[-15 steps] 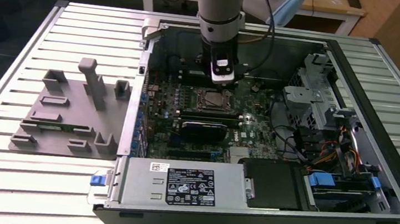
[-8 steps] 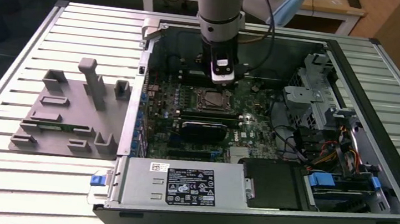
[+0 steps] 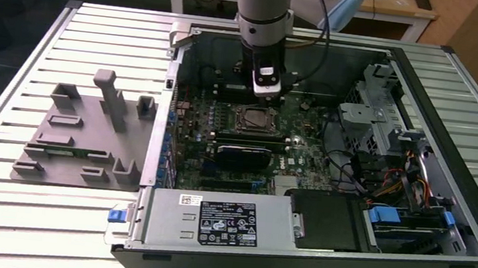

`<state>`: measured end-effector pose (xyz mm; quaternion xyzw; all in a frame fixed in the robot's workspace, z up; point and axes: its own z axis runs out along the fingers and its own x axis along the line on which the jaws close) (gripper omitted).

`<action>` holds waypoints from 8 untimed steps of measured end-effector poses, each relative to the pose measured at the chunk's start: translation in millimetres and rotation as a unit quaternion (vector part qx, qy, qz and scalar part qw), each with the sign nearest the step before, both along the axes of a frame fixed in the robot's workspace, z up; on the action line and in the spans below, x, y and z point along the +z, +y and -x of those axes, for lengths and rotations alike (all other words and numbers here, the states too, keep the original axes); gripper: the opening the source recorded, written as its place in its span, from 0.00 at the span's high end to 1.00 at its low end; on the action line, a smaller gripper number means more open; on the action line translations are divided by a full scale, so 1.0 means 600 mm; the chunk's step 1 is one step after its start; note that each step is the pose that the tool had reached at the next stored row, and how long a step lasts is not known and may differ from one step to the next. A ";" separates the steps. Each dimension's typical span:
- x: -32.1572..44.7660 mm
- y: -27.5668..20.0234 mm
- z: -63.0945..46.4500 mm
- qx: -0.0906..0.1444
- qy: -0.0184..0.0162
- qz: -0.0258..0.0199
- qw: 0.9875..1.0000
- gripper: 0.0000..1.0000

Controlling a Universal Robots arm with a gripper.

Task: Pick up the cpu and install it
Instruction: 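Install the first cpu locking lever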

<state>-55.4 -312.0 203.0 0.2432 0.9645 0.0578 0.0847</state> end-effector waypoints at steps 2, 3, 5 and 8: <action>0.000 0.0033 0.000 0.000 0.000 0.000 1.000 0.89; 0.000 0.0052 0.000 0.000 0.000 0.000 1.000 0.89; 0.000 0.0089 0.000 0.000 0.000 0.000 1.000 0.89; 0.000 0.0112 0.000 0.000 0.000 0.000 1.000 0.89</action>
